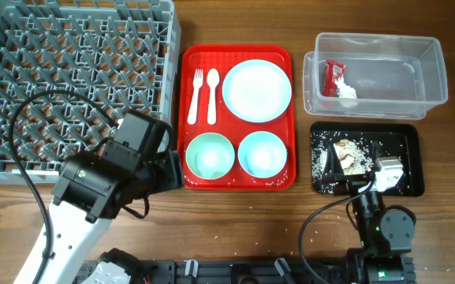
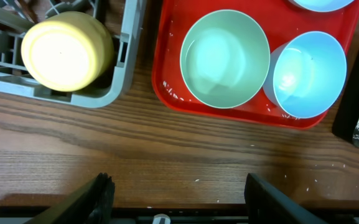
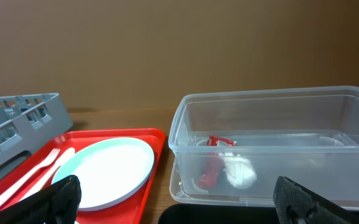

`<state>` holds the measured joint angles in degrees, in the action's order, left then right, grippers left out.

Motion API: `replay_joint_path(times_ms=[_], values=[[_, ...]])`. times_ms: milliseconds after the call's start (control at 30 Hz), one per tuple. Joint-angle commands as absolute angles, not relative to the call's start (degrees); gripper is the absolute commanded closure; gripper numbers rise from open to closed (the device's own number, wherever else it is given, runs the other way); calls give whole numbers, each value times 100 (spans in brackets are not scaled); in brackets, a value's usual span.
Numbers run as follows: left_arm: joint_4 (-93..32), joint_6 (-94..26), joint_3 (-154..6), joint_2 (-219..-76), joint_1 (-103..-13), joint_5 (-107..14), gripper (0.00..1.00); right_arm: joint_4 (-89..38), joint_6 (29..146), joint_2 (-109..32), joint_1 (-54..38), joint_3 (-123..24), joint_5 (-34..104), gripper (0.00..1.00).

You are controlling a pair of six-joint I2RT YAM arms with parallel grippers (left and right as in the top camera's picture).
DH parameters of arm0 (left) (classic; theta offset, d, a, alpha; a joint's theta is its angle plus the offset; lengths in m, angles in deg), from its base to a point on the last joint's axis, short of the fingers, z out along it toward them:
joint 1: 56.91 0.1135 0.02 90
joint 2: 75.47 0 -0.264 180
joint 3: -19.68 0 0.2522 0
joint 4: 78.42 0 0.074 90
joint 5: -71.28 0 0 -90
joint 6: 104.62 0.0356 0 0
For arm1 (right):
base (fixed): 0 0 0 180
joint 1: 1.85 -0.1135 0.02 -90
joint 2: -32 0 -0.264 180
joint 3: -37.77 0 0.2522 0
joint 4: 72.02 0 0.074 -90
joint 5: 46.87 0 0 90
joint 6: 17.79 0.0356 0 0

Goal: Sort waste into correct bins and load items into the dishwasher rack
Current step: 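Grasp the green bowl on the red tray with the left gripper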

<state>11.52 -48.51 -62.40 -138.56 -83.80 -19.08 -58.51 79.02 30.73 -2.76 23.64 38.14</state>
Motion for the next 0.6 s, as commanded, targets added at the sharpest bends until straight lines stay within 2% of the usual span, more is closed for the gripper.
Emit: replay_joint_path(times_ms=[0,567], values=[[1115,-5116,-6189,-13815,-8599,-1750,32,-5862,7987,3070,-251,2371,3731,0],[892,-5284,-6004,-13815,-8643,-1431,34,-5862,7989,3070,-251,2371,3731,0]])
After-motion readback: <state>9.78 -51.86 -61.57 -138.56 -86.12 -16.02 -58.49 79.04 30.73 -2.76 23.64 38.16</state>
